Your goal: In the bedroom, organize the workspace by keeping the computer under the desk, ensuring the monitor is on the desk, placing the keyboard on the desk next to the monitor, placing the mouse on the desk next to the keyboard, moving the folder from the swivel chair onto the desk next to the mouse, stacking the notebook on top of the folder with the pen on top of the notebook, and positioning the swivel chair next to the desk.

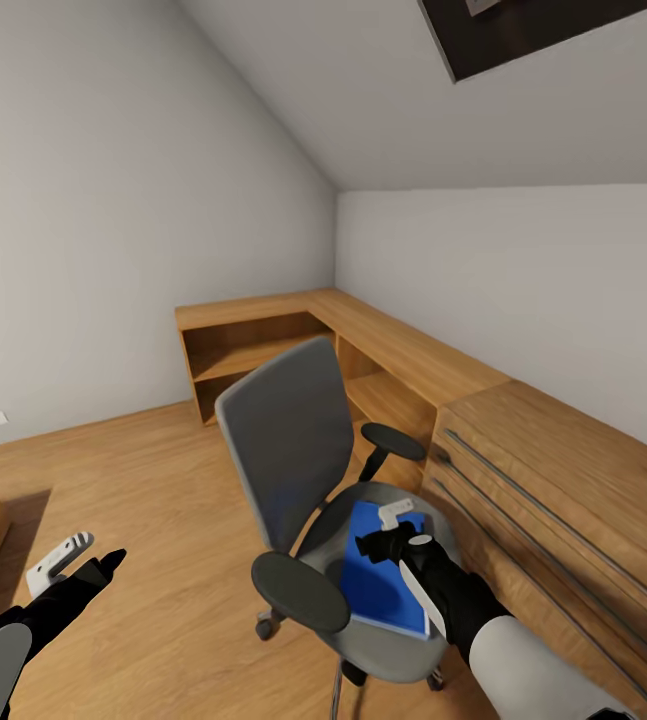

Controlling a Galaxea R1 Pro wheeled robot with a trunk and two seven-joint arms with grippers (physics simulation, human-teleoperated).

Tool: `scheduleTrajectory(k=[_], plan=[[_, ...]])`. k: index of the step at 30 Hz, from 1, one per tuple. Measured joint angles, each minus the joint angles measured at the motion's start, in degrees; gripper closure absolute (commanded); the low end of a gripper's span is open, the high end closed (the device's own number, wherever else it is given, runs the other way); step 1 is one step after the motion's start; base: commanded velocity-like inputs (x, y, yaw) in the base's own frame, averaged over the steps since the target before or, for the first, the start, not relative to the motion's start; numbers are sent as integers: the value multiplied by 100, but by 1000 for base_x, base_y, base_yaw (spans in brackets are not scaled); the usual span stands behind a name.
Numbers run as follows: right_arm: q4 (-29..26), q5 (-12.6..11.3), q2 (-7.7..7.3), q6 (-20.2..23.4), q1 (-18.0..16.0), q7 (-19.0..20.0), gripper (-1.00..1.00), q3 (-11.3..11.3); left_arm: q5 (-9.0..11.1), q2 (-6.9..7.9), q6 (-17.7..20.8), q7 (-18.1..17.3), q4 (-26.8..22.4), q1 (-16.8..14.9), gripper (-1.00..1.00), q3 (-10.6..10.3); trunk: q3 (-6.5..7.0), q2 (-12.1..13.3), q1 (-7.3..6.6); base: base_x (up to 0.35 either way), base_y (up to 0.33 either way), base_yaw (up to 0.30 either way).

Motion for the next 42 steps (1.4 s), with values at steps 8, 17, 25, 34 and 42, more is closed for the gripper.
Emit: scheduleTrajectory(k=[8, 17, 25, 34, 42], plan=[[2, -8, -3, -1, -1, -9, -100, -2, 0, 0, 0, 0, 0, 0, -100, 0, -144, -321, 176, 0, 0, 0], [1, -20, 8, 0, 0, -20, -100, 6, 0, 4, 5, 0, 7, 0, -100, 8, -144, -323, 176, 0, 0, 38], [1, -15, 9, 0, 1, -23, -100, 2, 0, 15, 7, -4, 33, 0, -100, 15, -144, -323, 176, 0, 0, 214], [1, -11, 5, 0, 3, -23, -100, 2, 8, 10, 11, -8, 52, 0, -100, 6, -144, -322, 176, 0, 0, 140], [7, -5, -2, -13, -1, -13, -100, -5, -186, 6, 10, -14, 52, 0, -100, 2, -144, -323, 174, 124, 0, 17]])
